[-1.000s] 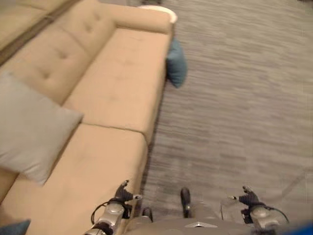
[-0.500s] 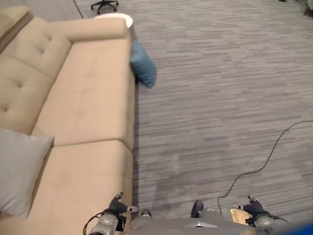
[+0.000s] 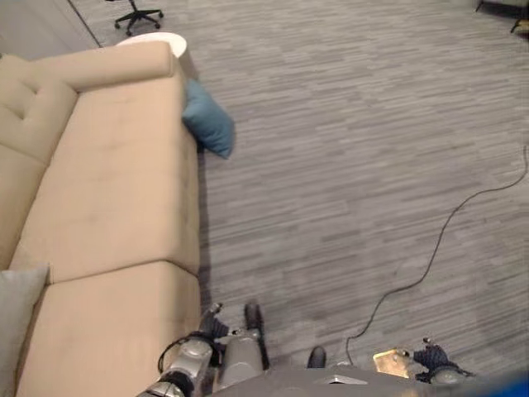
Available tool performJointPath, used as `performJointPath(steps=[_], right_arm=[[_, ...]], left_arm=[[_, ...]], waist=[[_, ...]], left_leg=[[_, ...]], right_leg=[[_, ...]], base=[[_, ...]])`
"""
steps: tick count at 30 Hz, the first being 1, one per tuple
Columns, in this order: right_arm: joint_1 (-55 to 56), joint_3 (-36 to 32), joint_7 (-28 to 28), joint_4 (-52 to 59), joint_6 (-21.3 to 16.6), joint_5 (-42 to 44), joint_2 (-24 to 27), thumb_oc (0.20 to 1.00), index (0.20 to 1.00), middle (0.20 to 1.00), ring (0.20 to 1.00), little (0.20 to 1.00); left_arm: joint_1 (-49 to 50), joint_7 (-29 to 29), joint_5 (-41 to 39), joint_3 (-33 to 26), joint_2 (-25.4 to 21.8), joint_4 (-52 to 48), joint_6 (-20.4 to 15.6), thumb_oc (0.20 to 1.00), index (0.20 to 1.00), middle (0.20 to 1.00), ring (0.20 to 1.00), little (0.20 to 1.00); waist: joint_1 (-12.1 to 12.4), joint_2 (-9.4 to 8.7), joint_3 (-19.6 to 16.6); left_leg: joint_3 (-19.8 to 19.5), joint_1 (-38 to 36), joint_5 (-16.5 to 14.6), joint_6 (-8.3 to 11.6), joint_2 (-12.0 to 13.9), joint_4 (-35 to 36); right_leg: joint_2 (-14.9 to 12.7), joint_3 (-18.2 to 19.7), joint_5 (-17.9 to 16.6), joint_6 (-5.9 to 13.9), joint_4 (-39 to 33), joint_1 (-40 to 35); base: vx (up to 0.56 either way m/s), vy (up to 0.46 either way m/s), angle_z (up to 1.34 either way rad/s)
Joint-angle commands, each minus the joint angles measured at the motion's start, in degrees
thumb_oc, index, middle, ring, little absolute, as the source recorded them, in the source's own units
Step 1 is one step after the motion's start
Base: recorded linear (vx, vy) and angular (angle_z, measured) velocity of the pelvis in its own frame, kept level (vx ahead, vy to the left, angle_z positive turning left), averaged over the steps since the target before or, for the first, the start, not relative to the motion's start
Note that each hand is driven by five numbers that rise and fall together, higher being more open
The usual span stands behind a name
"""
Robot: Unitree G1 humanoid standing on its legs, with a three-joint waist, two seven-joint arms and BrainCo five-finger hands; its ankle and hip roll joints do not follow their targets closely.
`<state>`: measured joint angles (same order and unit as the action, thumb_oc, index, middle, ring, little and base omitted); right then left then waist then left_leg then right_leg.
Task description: Pick up all the scattered cushions and arrange them neatly on the sofa.
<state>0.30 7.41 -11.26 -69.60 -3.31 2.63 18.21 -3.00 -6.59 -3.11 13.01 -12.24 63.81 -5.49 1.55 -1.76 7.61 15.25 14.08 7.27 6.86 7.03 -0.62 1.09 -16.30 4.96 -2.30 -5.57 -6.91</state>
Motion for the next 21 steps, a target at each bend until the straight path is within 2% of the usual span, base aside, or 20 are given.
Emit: performJointPath(steps=[1,2,3,4,5,6,7,8,9,11,12,13,14,15,17,18,20,21], right_arm=[[0.52,0.11,-0.67,1.32,-0.53,-0.29,1.0,1.0,1.0,1.0,1.0,1.0],[0.58,0.16,-0.65,1.15,-0.53,-0.62,0.9,1.0,1.0,1.0,1.0,1.0],[0.22,0.03,-0.31,1.34,-0.48,-0.83,0.59,1.0,1.0,1.0,1.0,1.0],[0.21,0.02,-0.31,1.34,-0.47,-0.83,0.6,1.0,1.0,1.0,1.0,1.0],[0.17,-0.04,-0.12,1.23,-0.52,-1.08,0.73,1.0,1.0,1.0,1.0,1.0],[-0.13,-0.13,0.12,1.4,-0.49,-1.32,0.83,1.0,1.0,1.0,1.0,1.0],[-0.53,-0.12,0.21,1.84,-0.36,-1.35,0.94,1.0,1.0,1.0,1.0,1.0],[-1.09,-0.2,0.14,2.65,-0.5,-1.06,1.0,1.0,1.0,1.0,1.0,1.0],[-1.28,-0.13,0.16,2.99,-0.58,-1.03,0.83,1.0,1.0,1.0,1.0,1.0],[-1.87,-0.03,0.11,3.28,-0.52,-1.51,1.01,1.0,1.0,1.0,1.0,1.0],[-1.87,-0.02,0.11,3.28,-0.52,-1.51,1.01,1.0,1.0,1.0,1.0,1.0],[-2.77,0.4,0.03,3.51,-0.5,-1.69,1.52,1.0,1.0,1.0,1.0,1.0],[-2.78,0.4,0.04,3.5,-0.51,-1.68,1.54,1.0,1.0,1.0,1.0,1.0],[-3.07,0.35,-0.05,3.63,-0.5,-1.5,1.6,1.0,1.0,1.0,1.0,1.0],[-3.14,0.16,-0.09,3.69,-0.37,-0.92,1.56,1.0,1.0,1.0,1.0,1.0],[-3.26,-0.1,-0.16,3.58,-0.22,-0.81,1.53,1.0,1.0,1.0,1.0,1.0],[-3.22,-0.1,-0.13,3.46,-0.06,-1.01,1.45,1.0,1.0,1.0,1.0,1.0],[-2.9,-0.24,-0.01,3.28,-0.11,-0.97,1.46,1.0,1.0,1.0,1.0,1.0]], left_arm=[[0.99,-0.25,0.8,0.59,-0.41,-0.76,-0.45,1.0,1.0,1.0,1.0,1.0],[1.25,-0.33,0.8,0.35,-0.34,-0.68,-0.38,1.0,1.0,1.0,1.0,1.0],[1.3,-0.28,0.5,0.26,-0.41,-0.87,-0.24,1.0,1.0,1.0,1.0,1.0],[1.28,-0.28,0.5,0.26,-0.4,-0.87,-0.23,1.0,1.0,1.0,1.0,1.0],[1.32,-0.16,0.52,0.27,-0.31,-1.05,-0.31,1.0,1.0,1.0,1.0,1.0],[1.42,0.19,0.95,0.71,-0.18,-1.31,-0.18,1.0,1.0,1.0,1.0,1.0],[1.15,0.15,1.02,0.97,-0.47,-1.72,-0.12,1.0,1.0,1.0,1.0,1.0],[0.62,0.18,1.34,1.66,-0.85,-2.72,-0.24,1.0,1.0,1.0,1.0,1.0],[0.6,0.08,1.3,1.84,-1.11,-3.12,-0.33,1.0,1.0,1.0,1.0,1.0],[0.16,-0.28,1.29,1.88,-1.18,-3.3,-0.48,1.0,1.0,1.0,1.0,1.0],[0.16,-0.28,1.29,1.88,-1.18,-3.3,-0.48,1.0,1.0,1.0,1.0,1.0],[-0.45,-0.38,1.49,2.34,-1.02,-3.16,-0.58,1.0,1.0,1.0,1.0,1.0],[-0.47,-0.39,1.5,2.33,-1.0,-3.15,-0.59,1.0,1.0,1.0,1.0,1.0],[-0.66,-0.34,1.58,2.4,-0.88,-3.03,-0.62,1.0,1.0,1.0,1.0,1.0],[-1.78,-0.21,2.09,2.63,-0.61,-2.17,-0.63,1.0,1.0,1.0,1.0,1.0],[-2.87,-0.19,2.71,2.45,-0.51,-1.07,-0.77,1.0,1.0,1.0,1.0,1.0],[-3.09,-0.3,2.82,2.15,-0.53,-0.7,-0.93,1.0,1.0,1.0,1.0,1.0],[-3.35,-0.02,3.31,2.34,-0.33,0.13,-1.09,1.0,1.0,1.0,1.0,1.0]], waist=[[0.67,-0.88,-0.67],[0.99,-1.0,-1.35],[1.08,-1.16,-1.52],[1.19,-1.12,-1.63],[1.1,-1.05,-1.71],[0.85,-1.24,-1.72],[0.51,-1.04,-1.36],[-0.35,-0.1,-0.66],[-0.76,0.31,-0.12],[-1.45,1.14,0.5],[-1.45,1.14,0.5],[-2.42,1.57,1.06],[-2.45,1.61,1.13],[-3.01,1.6,1.42],[-4.45,1.14,1.79],[-5.73,1.06,1.75],[-6.11,1.14,1.79],[-6.26,0.81,1.3]], left_leg=[[0.08,0.79,-3.43,-2.52,-1.64,-7.26],[0.31,0.28,-4.0,-3.05,-2.21,-7.58],[1.1,-1.41,-5.37,-4.36,-3.25,-7.58],[1.19,-1.31,-5.26,-4.37,-3.17,-7.48],[2.25,-3.09,-6.41,-5.25,-4.21,-7.05],[2.75,-4.56,-7.53,-6.59,-5.64,-6.52],[2.64,-5.9,-8.15,-7.27,-6.04,-6.12],[2.94,-7.8,-9.66,-8.46,-6.08,-5.86],[3.16,-9.38,-10.75,-8.91,-6.48,-5.65],[2.52,-11.77,-11.89,-8.71,-6.57,-4.5],[2.51,-11.78,-11.89,-8.71,-6.57,-4.5],[1.57,-13.45,-12.69,-8.2,-6.92,-3.79],[1.55,-13.51,-12.73,-8.18,-6.88,-3.81],[1.06,-14.48,-13.33,-7.78,-7.18,-3.67],[-0.36,-16.58,-14.85,-6.85,-7.76,-3.13],[-1.59,-18.59,-16.01,-5.72,-7.7,-2.37],[-2.08,-19.72,-16.54,-5.34,-7.64,-2.21],[-2.87,-20.53,-17.96,-5.29,-8.12,-2.7]], right_leg=[[-4.53,0.98,3.37,9.31,7.67,-1.15],[-5.23,1.17,3.88,9.85,9.33,-1.63],[-7.19,1.51,2.68,10.97,16.23,-0.46],[-7.14,1.63,2.6,10.95,16.26,-0.25],[-9.02,0.67,0.8,12.59,20.24,1.35],[-10.94,0.89,-3.44,14.15,25.58,3.25],[-11.93,1.41,-5.92,14.3,30.6,5.29],[-12.9,1.58,-8.93,14.57,37.85,9.13],[-14.51,0.62,-8.9,14.53,39.89,11.13],[-16.87,-2.13,-7.53,13.55,37.69,14.45],[-16.87,-2.13,-7.53,13.56,37.69,14.44],[-15.88,-2.02,-5.88,12.64,32.07,17.61],[-15.85,-2.07,-5.87,12.62,32.04,17.51],[-14.9,-1.25,-5.72,12.6,28.03,18.59],[-13.66,0.84,-7.25,13.25,17.75,20.74],[-13.63,1.31,-9.62,14.39,10.92,22.33],[-13.78,1.01,-10.39,14.81,10.24,22.92],[-14.07,1.12,-10.36,14.89,9.81,22.23]], base=[[0.4,0.067,-0.61],[0.37,0.132,-0.41],[0.37,0.133,-0.31],[0.3,0.154,-0.26],[0.22,0.118,-0.38],[0.31,0.165,-0.53],[0.36,0.173,-0.54],[0.32,0.145,-0.14],[0.33,0.113,0.26],[0.23,0.025,0.13],[0.31,-0.066,-0.04],[0.22,-0.061,0.17],[0.33,-0.102,0.35],[0.24,-0.11,0.35],[0.45,-0.243,0.3],[0.54,-0.299,0.24],[0.35,-0.184,0.48],[0.43,-0.213,0.71]])
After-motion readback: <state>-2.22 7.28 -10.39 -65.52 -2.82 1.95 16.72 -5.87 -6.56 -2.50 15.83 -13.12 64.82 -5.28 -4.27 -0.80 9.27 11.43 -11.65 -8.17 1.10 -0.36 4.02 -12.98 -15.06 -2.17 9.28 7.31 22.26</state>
